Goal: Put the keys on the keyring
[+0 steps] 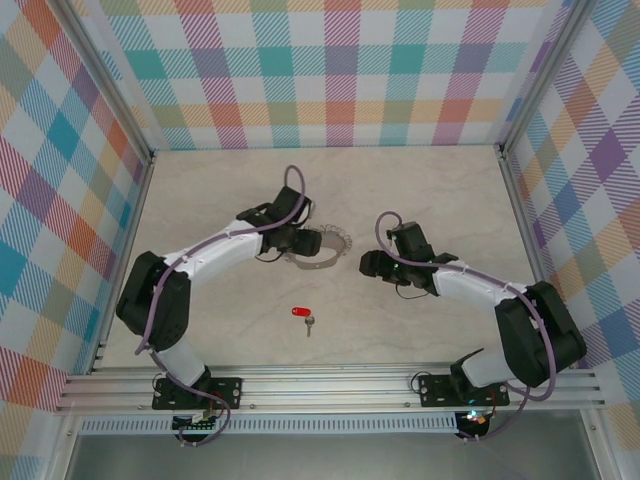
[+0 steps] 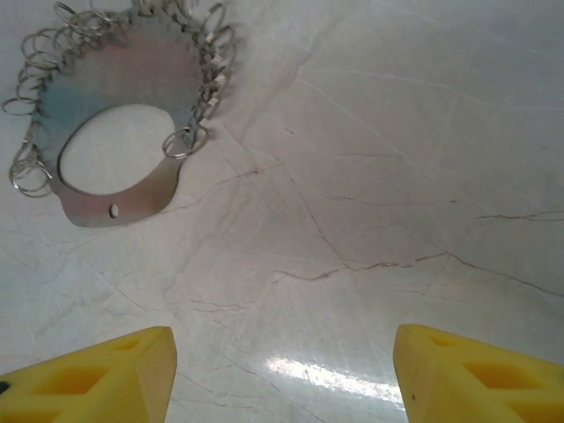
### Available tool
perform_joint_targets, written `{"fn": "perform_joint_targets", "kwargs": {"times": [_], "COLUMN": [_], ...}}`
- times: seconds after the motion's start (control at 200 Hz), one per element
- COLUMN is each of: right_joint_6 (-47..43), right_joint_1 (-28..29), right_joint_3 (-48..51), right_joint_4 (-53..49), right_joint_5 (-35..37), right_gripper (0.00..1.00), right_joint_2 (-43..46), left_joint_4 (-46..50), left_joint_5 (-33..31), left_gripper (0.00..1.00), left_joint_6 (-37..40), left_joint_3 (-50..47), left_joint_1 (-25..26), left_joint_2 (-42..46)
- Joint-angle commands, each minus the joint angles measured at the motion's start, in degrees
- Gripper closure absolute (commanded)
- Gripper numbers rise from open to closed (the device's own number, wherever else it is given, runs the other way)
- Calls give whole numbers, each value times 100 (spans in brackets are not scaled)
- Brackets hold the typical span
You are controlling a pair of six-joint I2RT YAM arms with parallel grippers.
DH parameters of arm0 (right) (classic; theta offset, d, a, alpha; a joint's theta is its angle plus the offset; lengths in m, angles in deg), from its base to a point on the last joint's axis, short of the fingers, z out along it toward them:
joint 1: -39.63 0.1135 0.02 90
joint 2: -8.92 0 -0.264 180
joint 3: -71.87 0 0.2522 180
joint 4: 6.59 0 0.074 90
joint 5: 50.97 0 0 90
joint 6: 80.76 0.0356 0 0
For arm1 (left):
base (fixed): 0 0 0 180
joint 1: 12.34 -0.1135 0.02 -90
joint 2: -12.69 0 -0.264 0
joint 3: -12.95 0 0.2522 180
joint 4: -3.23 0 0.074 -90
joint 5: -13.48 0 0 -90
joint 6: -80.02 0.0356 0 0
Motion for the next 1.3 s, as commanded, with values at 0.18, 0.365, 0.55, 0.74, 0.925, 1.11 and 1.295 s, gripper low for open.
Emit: {"fn": "perform_joint_targets", "kwargs": {"times": [0.18, 0.365, 0.55, 0.74, 0.925, 1.11, 1.295], "right_joint_6": [109, 150, 213, 145, 134, 176, 239], "right_joint_1": [19, -113, -372, -625, -806, -865, -907], "right_joint_3": [9, 118, 335, 398, 442, 474, 512], "right_joint_4": [-238, -278, -127, -14, 153, 284, 439], "right_joint_5": [263, 290, 56, -144, -298, -381, -437], "right_gripper": [27, 24, 21, 20, 20, 20, 20], "right_joint_2": [294, 345, 461, 428, 317, 218, 98], "left_joint_4": [321, 334, 463, 218, 60, -8, -74], "left_joint_5": [499, 873, 940, 658, 511, 507, 598], "left_gripper": [51, 58, 60, 60, 61, 62, 63], "left_joint_6": [1674, 2056, 2446, 2790, 2973, 3069, 3067], "left_joint_3": [661, 1013, 1247, 1251, 1382, 1545, 1584], "left_joint_1": [207, 226, 349, 462, 510, 538, 553], "left_joint_2": [-556, -968, -1311, -1595, -1868, -2069, -2104]}}
